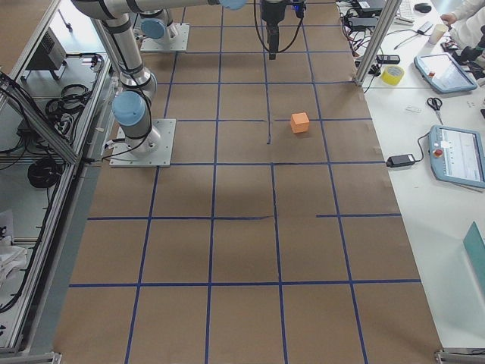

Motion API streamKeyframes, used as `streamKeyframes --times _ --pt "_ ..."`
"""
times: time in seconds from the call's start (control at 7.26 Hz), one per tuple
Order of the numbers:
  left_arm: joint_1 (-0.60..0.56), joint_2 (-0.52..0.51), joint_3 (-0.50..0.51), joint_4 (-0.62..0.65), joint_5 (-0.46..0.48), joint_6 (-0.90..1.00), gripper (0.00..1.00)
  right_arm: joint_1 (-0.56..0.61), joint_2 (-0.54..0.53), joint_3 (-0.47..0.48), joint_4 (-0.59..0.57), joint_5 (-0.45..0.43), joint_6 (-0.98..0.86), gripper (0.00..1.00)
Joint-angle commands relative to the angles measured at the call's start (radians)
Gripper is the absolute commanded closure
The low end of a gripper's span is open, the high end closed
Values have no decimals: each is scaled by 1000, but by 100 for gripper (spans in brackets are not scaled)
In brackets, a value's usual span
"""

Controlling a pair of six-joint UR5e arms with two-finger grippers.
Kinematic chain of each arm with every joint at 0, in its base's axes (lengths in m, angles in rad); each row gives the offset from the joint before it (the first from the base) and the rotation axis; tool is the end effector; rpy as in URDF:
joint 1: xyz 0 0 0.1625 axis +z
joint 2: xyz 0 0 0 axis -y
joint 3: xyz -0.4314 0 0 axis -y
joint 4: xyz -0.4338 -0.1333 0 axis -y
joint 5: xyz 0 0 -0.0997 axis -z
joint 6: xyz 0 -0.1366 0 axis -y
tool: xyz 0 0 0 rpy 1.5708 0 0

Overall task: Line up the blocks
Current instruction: 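Move the right gripper down over the orange cube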

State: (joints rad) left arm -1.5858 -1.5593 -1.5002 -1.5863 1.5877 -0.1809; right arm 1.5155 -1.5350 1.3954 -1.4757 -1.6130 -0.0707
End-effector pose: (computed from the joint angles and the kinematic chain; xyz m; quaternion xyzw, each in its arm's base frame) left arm -0.1390 -0.5339 0.4998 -0.0831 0.9960 -0.0340 0.0052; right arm 0.0969 -0.5569 0.5221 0.0072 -0.9995 0.0209 0.0225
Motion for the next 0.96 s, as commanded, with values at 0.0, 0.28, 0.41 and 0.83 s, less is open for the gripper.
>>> streamKeyframes --times 0.0,0.28,0.41,0.83 --pt "0 1 0 0 0 0 0 -15 7 23 -23 10 -26 0" --pt "0 1 0 0 0 0 0 -17 3 66 -73 -2 -6 2" --pt "0 2 0 -1 0 0 0 -17 7 117 -154 8 -3 0" --pt "0 4 0 -3 0 0 0 -20 80 119 -176 -4 -15 0"
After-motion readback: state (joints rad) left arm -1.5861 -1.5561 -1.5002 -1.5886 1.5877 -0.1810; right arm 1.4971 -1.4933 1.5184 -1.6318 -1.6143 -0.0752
